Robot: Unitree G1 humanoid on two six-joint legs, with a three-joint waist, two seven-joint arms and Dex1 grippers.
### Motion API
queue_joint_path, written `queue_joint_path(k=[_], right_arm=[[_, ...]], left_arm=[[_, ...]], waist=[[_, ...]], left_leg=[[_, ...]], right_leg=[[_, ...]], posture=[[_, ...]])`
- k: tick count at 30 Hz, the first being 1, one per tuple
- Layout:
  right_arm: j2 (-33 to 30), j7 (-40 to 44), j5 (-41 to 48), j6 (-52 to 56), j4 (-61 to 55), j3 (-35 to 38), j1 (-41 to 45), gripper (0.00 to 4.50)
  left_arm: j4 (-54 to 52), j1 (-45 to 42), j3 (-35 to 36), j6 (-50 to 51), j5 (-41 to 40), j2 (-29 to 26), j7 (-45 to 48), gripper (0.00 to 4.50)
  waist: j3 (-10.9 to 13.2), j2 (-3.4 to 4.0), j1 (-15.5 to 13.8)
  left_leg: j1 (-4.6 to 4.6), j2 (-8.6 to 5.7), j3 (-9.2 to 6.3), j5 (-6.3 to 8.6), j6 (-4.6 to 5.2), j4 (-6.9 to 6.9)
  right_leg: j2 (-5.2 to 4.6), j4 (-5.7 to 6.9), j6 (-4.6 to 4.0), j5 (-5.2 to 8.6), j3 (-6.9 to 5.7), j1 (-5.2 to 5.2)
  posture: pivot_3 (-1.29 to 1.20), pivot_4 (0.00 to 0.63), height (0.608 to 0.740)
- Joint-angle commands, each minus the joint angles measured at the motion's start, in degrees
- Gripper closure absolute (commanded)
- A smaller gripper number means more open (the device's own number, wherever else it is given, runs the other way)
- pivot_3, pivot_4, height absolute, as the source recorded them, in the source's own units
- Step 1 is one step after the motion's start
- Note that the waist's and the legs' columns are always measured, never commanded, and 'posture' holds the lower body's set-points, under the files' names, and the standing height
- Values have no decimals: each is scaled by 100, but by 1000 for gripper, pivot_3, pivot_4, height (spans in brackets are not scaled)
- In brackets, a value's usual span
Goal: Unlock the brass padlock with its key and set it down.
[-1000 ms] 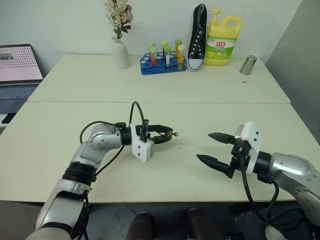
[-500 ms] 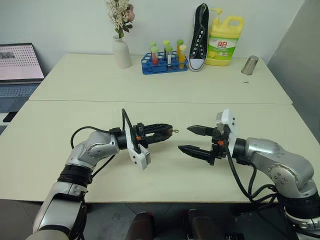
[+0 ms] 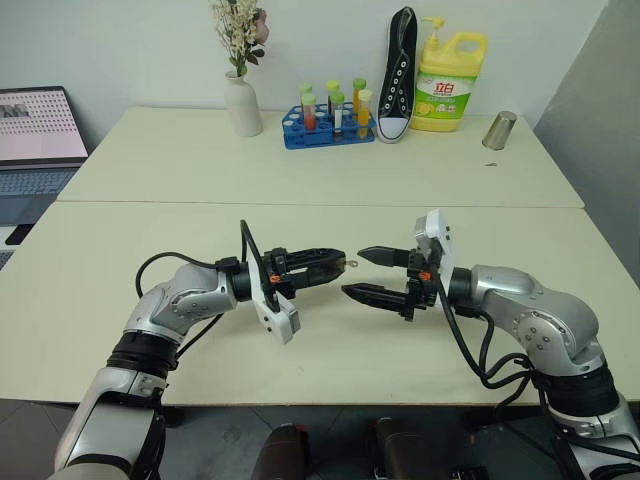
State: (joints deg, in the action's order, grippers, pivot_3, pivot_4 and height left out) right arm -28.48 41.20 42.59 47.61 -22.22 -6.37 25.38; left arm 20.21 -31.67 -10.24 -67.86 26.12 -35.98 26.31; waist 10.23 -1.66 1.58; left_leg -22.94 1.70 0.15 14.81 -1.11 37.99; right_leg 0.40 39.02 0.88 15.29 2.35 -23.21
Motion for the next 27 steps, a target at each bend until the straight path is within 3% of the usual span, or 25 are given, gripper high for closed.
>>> queue_joint_path(k=[1,10,21,27], right_arm=[[54,44,28,-31,-117,27,102,1229],[47,118,18,25,-113,32,120,4442],[65,149,136,192,-134,95,163,4500],[65,-129,1333,1844,427,680,776,4500]], left_arm=[[-220,13,-44,32,-154,-76,-124,3533],[-184,-3,-74,75,-99,-110,-217,3533],[-204,7,-90,88,-74,-83,-236,3533],[-152,-18,-113,-20,85,-96,-321,3533]], waist=[[0,0,0],[0,0,0],[0,0,0],[0,0,0]], left_leg=[[0,0,0,0,0,0],[0,0,0,0,0,0],[0,0,0,0,0,0],[0,1,0,0,0,0]], right_leg=[[0,0,0,0,0,0],[-1,0,0,0,-1,0],[-1,0,0,0,-1,0],[-3,1,-2,-1,0,0]], posture=[[0,150,740],[0,150,740],[0,150,740],[0,150,740]])
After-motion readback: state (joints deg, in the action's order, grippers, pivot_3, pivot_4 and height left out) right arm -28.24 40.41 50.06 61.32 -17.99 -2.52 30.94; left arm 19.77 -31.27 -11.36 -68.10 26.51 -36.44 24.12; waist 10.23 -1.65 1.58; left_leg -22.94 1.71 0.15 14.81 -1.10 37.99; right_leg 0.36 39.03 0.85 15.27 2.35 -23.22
